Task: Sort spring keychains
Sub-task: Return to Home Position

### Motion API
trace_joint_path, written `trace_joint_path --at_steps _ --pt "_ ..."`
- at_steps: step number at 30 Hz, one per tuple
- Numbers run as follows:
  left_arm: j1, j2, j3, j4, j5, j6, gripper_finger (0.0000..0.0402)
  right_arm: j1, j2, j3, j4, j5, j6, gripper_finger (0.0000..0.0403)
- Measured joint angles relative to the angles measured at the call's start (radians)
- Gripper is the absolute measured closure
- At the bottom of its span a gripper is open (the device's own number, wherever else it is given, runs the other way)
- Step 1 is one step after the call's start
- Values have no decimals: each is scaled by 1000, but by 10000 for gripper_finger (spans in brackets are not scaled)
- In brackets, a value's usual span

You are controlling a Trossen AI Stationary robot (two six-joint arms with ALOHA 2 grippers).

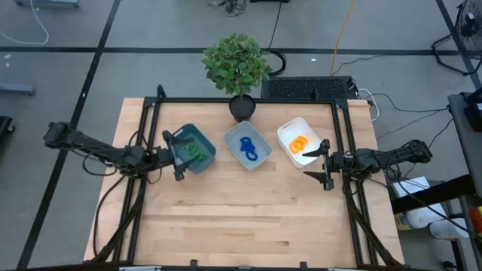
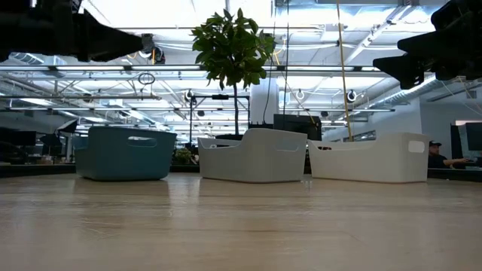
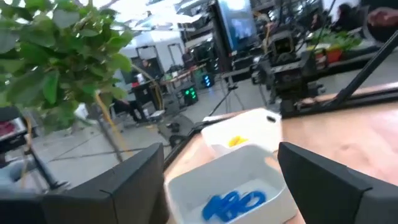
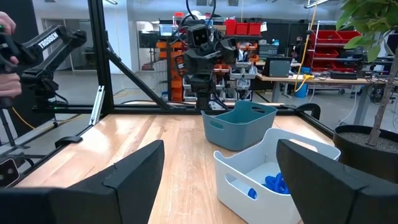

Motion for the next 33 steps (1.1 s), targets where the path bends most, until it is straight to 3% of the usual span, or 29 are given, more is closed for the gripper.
trace_joint_path --at_steps 9,16,21,27,33 --pt "86 -209 0 -334 20 -73 88 0 0 0 0 0 0 105" --pt "146 -340 0 -530 135 -124 89 0 0 0 0 0 0 105" --pt "163 -373 -8 -570 193 -139 94 0 0 0 0 0 0 105" --pt "163 -373 -91 -472 197 -138 87 0 0 0 0 0 0 105" --pt "165 -373 -99 -487 198 -138 89 0 0 0 0 0 0 105"
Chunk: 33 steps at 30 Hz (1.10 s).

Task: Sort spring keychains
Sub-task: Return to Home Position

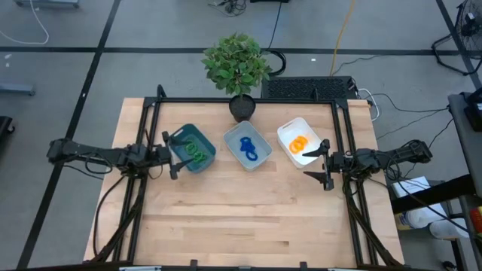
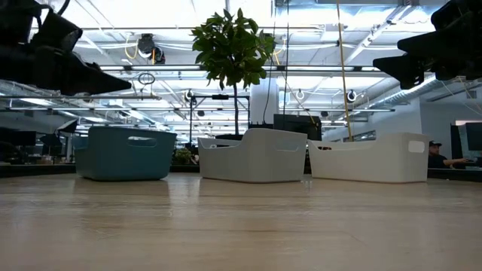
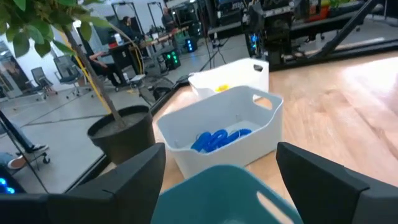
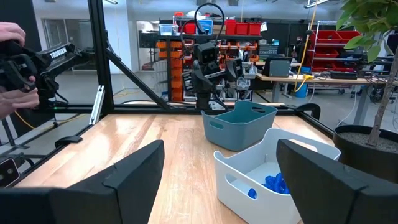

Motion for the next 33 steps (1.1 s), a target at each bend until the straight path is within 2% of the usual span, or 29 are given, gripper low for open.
trace_joint_path --at_steps 4,12,21,33 --pt "15 -18 0 -46 1 -11 97 0 0 0 0 0 0 105" --pt "18 -164 2 -128 22 -11 96 0 0 0 0 0 0 105" --pt "60 -167 2 -133 24 55 85 0 0 0 0 0 0 105" --pt "75 -167 -1 -110 24 48 100 0 0 0 0 0 0 105"
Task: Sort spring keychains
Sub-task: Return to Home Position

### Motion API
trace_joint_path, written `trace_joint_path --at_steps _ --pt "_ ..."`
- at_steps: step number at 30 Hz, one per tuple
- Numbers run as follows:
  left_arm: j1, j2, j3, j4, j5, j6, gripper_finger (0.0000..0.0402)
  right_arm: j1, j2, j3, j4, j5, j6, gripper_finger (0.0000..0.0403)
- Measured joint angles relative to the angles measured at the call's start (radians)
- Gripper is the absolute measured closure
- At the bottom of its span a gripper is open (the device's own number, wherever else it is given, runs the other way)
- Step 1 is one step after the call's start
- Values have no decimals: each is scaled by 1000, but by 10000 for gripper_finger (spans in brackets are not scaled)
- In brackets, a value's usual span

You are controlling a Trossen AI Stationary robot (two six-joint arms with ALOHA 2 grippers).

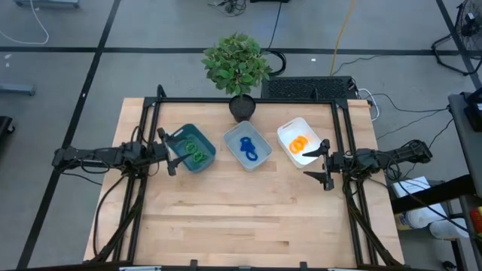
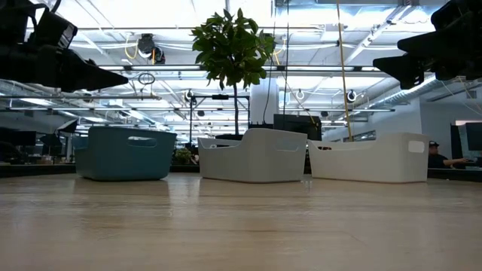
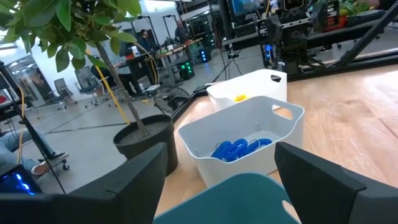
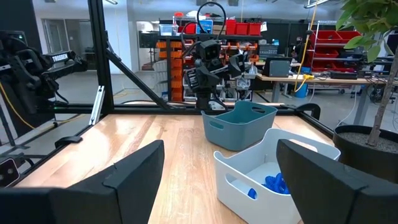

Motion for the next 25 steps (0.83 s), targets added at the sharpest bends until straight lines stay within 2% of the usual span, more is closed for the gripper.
trace_joint_path --at_steps 15,25 --pt "0 0 0 7 0 -2 76 0 0 0 0 0 0 105" --pt "0 0 0 7 0 -2 90 0 0 0 0 0 0 105"
